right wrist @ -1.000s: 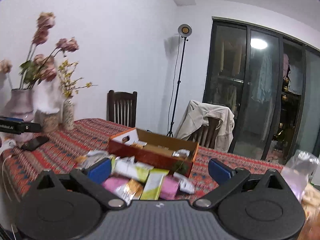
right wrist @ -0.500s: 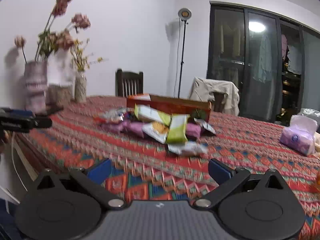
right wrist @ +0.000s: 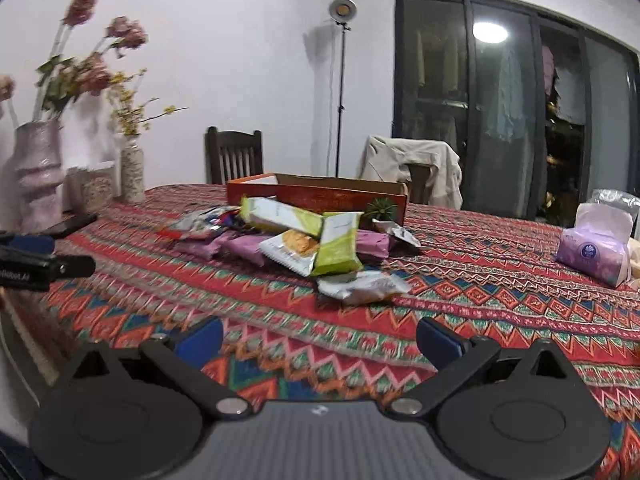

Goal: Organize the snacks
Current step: 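Move both tools back toward the snack pile, then grasp a silver wrapped packet with left tool while right tool grasps a blue-white packet, then lower both packets into the orange box and open both tools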

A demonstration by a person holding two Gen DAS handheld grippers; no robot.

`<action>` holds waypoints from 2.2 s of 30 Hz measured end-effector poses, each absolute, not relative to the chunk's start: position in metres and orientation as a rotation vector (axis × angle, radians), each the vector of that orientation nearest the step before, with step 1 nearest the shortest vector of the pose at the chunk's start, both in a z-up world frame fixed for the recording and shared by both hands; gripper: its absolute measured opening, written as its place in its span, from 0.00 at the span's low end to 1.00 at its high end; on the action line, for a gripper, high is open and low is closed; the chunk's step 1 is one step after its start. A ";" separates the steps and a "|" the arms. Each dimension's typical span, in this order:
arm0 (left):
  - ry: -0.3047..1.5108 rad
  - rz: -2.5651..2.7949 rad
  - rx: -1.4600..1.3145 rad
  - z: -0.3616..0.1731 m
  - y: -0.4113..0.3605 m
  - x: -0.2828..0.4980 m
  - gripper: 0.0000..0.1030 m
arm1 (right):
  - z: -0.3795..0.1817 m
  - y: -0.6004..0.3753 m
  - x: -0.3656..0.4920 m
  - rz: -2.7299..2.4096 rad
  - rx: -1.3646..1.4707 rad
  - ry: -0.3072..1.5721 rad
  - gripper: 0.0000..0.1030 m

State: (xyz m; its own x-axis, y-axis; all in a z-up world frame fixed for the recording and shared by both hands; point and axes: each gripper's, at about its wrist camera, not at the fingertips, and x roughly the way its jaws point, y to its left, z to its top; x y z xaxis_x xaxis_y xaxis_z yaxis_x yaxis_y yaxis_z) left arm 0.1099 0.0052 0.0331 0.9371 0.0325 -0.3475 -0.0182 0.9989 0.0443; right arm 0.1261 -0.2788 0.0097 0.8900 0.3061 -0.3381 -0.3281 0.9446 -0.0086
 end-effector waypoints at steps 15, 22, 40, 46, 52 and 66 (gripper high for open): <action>0.519 0.034 0.033 0.055 0.001 0.282 0.93 | 0.018 -0.271 0.268 0.290 -0.103 0.592 0.85; 0.597 0.008 0.001 0.044 0.006 0.333 0.77 | 0.012 -0.266 0.290 0.337 -0.114 0.644 0.72; 0.577 0.008 -0.087 0.068 0.021 0.268 0.54 | 0.038 -0.321 0.277 0.264 -0.035 0.614 0.12; 0.504 -0.052 -0.147 0.093 0.031 0.257 0.54 | 0.059 -0.311 0.276 0.311 -0.052 0.541 0.12; 0.444 -0.060 -0.114 0.118 0.034 0.287 0.54 | 0.085 -0.301 0.296 0.366 -0.031 0.470 0.12; 0.592 -0.031 0.066 0.107 0.011 0.524 0.55 | 0.118 -0.225 0.561 0.487 0.137 0.523 0.12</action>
